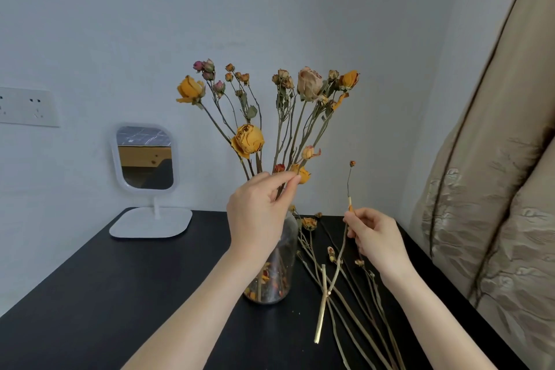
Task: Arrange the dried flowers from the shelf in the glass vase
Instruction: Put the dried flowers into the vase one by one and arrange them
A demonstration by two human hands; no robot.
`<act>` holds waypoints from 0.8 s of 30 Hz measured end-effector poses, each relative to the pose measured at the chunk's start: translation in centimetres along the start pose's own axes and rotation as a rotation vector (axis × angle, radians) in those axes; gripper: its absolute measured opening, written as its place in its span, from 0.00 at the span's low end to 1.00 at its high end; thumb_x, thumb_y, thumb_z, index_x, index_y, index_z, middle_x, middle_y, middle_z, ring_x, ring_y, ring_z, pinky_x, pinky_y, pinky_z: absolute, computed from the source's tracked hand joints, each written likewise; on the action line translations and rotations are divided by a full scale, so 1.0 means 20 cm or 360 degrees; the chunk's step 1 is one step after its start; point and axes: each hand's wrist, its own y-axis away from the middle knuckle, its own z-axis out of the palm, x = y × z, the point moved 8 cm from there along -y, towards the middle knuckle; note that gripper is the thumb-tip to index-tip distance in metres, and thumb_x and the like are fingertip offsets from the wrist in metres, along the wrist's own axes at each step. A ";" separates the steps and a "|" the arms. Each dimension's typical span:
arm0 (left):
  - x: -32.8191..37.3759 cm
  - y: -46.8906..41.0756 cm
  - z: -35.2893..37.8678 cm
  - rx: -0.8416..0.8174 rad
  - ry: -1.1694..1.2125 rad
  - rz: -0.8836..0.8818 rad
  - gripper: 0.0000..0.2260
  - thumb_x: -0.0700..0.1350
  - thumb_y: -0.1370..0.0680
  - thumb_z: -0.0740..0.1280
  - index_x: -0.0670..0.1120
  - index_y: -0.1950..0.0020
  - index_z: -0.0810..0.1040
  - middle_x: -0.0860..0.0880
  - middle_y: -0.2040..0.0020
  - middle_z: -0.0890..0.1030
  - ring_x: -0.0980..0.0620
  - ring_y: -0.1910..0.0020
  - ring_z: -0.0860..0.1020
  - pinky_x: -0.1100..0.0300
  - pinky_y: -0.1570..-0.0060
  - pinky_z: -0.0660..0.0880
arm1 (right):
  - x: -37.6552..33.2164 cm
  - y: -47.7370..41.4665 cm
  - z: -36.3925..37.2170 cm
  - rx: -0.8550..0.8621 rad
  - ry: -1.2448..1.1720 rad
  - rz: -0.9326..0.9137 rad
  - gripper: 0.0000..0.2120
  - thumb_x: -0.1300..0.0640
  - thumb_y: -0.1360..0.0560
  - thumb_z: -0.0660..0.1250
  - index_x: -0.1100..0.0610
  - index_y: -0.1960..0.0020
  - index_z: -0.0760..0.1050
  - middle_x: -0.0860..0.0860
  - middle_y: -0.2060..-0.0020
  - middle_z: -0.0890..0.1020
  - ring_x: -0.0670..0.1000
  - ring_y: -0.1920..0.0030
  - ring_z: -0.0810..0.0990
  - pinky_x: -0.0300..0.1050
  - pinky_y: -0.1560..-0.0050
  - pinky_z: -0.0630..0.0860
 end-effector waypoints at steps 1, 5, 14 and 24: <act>-0.01 0.00 0.01 -0.0011 -0.0057 -0.0007 0.06 0.45 0.27 0.70 0.46 0.52 0.85 0.60 0.75 0.63 0.62 0.75 0.63 0.63 0.77 0.66 | 0.00 0.00 0.00 -0.0002 0.0001 0.0000 0.08 0.55 0.23 0.63 0.57 0.57 0.78 0.51 0.70 0.76 0.46 0.71 0.70 0.39 0.67 0.65; -0.07 0.02 0.03 -0.0063 -0.0295 -0.0103 0.06 0.45 0.27 0.71 0.47 0.53 0.85 0.56 0.73 0.71 0.60 0.75 0.65 0.68 0.76 0.62 | 0.00 0.00 0.00 0.0001 0.0000 -0.0002 0.08 0.55 0.23 0.63 0.57 0.57 0.77 0.51 0.70 0.76 0.46 0.72 0.70 0.39 0.68 0.65; -0.21 0.07 0.08 -0.0299 -0.0674 -0.0377 0.09 0.52 0.23 0.65 0.52 0.53 0.84 0.53 0.66 0.82 0.53 0.69 0.77 0.66 0.77 0.61 | 0.00 0.00 0.00 -0.0001 -0.0011 -0.0008 0.08 0.55 0.23 0.63 0.56 0.57 0.77 0.50 0.70 0.76 0.45 0.71 0.70 0.38 0.67 0.65; -0.21 0.04 0.11 -0.0409 -0.0853 -0.0375 0.08 0.50 0.23 0.64 0.50 0.52 0.83 0.51 0.60 0.83 0.51 0.65 0.79 0.67 0.76 0.59 | 0.00 -0.01 0.00 0.0005 -0.0011 -0.0021 0.08 0.54 0.23 0.64 0.56 0.58 0.78 0.50 0.71 0.76 0.45 0.72 0.70 0.38 0.67 0.65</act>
